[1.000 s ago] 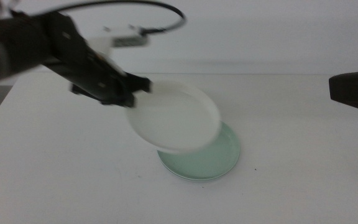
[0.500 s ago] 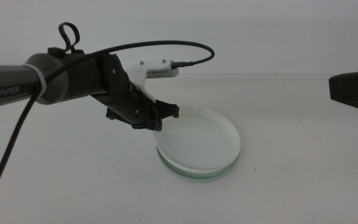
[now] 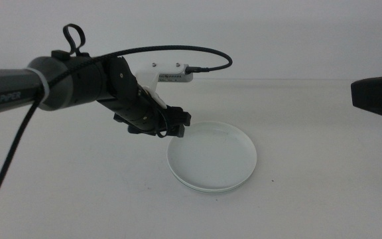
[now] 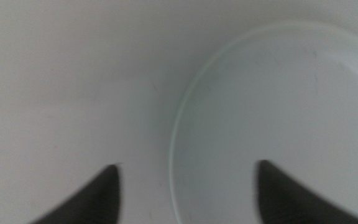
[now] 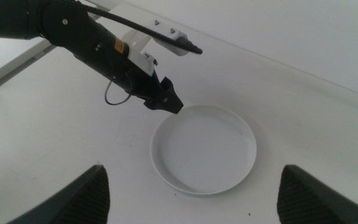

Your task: Stack the three bowls on top of each other.

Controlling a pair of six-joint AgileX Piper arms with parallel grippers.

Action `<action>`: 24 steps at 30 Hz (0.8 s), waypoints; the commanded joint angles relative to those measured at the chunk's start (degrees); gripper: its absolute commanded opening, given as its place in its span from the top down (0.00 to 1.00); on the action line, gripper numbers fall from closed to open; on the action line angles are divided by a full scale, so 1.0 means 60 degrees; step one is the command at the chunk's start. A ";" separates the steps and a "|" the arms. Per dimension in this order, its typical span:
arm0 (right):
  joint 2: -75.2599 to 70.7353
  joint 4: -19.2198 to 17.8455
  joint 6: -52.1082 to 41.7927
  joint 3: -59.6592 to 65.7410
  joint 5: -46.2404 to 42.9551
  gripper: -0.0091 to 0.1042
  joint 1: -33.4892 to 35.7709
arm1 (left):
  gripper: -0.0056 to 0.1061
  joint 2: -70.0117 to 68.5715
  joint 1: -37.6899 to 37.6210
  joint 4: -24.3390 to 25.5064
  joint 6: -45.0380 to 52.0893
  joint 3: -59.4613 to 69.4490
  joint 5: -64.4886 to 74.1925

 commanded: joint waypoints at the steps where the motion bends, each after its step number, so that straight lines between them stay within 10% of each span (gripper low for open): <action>1: -0.0049 0.0084 -0.0108 0.0053 -0.0103 0.16 -0.0034 | 0.22 -0.0501 0.0098 -0.0024 0.0408 -0.0202 0.0404; 13: -0.0049 0.0084 -0.0108 0.0053 -0.0103 0.16 -0.0034 | 0.11 -0.7518 0.1133 0.2632 -0.0860 0.2531 -0.0798; 24: -0.0049 0.0120 -0.0108 0.0053 -0.0103 0.16 -0.0034 | 0.11 -1.0972 0.2662 0.2657 -0.0898 0.4202 -0.0011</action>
